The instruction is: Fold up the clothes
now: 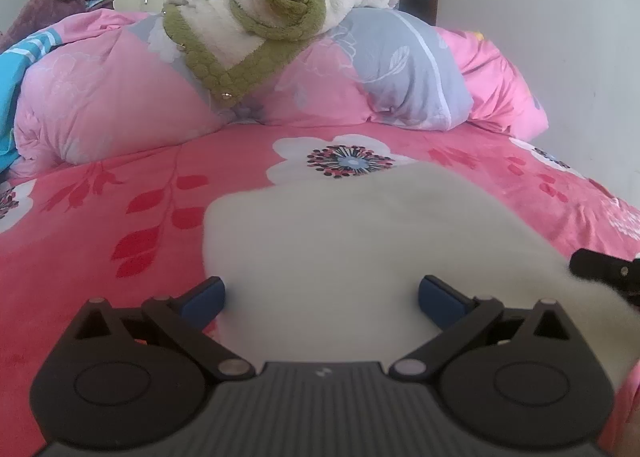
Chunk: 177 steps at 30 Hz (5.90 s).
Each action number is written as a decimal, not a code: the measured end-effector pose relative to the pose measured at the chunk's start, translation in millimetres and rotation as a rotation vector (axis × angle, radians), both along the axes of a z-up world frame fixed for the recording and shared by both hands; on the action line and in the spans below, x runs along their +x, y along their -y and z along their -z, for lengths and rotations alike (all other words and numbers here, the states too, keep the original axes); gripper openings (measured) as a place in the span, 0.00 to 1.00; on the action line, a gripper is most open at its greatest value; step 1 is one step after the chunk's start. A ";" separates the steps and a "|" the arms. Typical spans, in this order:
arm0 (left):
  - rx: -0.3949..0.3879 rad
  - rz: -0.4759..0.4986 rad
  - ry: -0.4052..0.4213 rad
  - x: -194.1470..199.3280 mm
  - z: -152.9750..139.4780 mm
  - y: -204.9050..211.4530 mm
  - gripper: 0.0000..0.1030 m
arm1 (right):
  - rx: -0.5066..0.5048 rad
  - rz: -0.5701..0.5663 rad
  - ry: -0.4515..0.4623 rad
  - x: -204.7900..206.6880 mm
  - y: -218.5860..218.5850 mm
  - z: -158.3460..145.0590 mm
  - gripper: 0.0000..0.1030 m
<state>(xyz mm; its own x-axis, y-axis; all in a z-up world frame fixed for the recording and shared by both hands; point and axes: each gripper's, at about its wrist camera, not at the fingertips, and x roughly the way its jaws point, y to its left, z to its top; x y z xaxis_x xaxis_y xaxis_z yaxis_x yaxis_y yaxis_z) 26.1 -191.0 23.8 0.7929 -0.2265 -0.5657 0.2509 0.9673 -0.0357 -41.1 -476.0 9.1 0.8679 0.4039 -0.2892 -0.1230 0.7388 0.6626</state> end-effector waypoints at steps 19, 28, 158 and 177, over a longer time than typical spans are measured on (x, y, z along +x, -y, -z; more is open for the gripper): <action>0.008 -0.035 -0.006 3.8 -1.0 8.4 1.00 | 0.080 -0.022 0.046 -6.9 13.8 8.4 0.08; 0.032 -0.047 -0.011 6.8 -4.6 19.6 1.00 | 0.121 0.007 0.074 -7.8 24.5 10.7 0.07; -0.047 -0.054 -0.184 7.9 -19.1 3.2 0.87 | -0.701 -0.327 -0.156 141.3 -102.0 -25.2 0.24; -0.053 -0.065 -0.204 9.3 -17.3 1.2 0.91 | -0.673 -0.318 -0.143 140.3 -98.5 -22.0 0.24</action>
<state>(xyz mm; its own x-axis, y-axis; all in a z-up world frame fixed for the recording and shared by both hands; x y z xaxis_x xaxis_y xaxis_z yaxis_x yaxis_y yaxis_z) 35.5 -192.2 41.1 0.6768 -0.2119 -0.7050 0.1702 0.9768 -0.1302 99.1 -377.5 31.0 0.6748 0.3249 -0.6626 -0.3441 0.9328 0.1070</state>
